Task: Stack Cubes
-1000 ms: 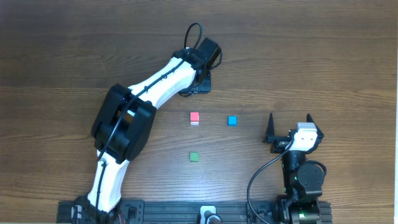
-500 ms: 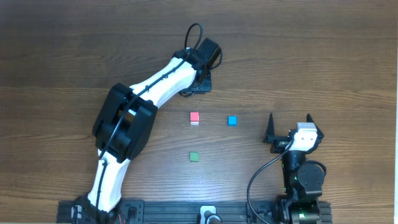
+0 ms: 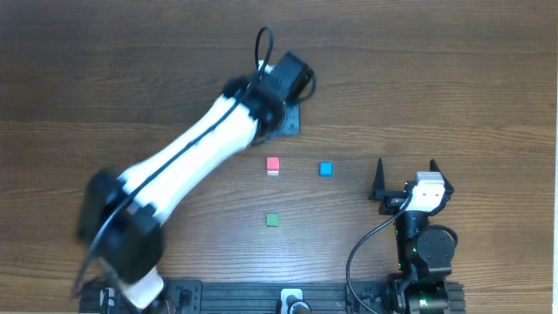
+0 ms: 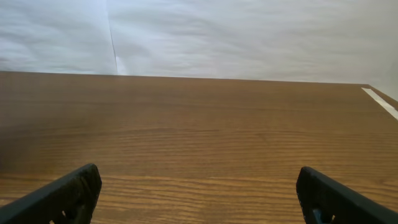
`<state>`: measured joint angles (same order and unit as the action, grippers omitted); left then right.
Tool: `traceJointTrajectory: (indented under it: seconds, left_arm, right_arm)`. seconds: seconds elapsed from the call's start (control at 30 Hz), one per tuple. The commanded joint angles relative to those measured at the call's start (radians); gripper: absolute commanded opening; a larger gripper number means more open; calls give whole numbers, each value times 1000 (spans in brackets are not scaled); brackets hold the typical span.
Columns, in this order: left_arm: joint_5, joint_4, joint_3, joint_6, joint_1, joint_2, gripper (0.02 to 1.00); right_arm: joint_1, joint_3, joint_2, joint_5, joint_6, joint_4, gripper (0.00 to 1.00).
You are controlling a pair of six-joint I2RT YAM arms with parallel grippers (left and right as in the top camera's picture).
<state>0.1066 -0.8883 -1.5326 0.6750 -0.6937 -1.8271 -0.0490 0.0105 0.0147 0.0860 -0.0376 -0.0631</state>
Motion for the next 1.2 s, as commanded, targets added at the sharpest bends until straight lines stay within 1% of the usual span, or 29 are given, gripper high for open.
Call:
traceJointTrajectory:
  seconds: [0.03,0.13,0.27,0.8,1.2]
  left_arm:
    - [19,47,184,95,-63,139,40]
    - [19,49,228,105,-88,154,42]
    - [45,34,241,127,-114,136,40]
    - [42,43,241,145,-99,14,42]
    - [46,43,243,145,-92,7,45]
  right_arm:
    - [5,-5,-5,9,-5,-2,993]
    - [5,-5,-5,9,-5,-2,993]
    - [5,-5,-5,9,-5,-2,993]
    - [5,-5,-5,9,-5,-2,993]
    - [5,-5,-5,9,-5,-2,993]
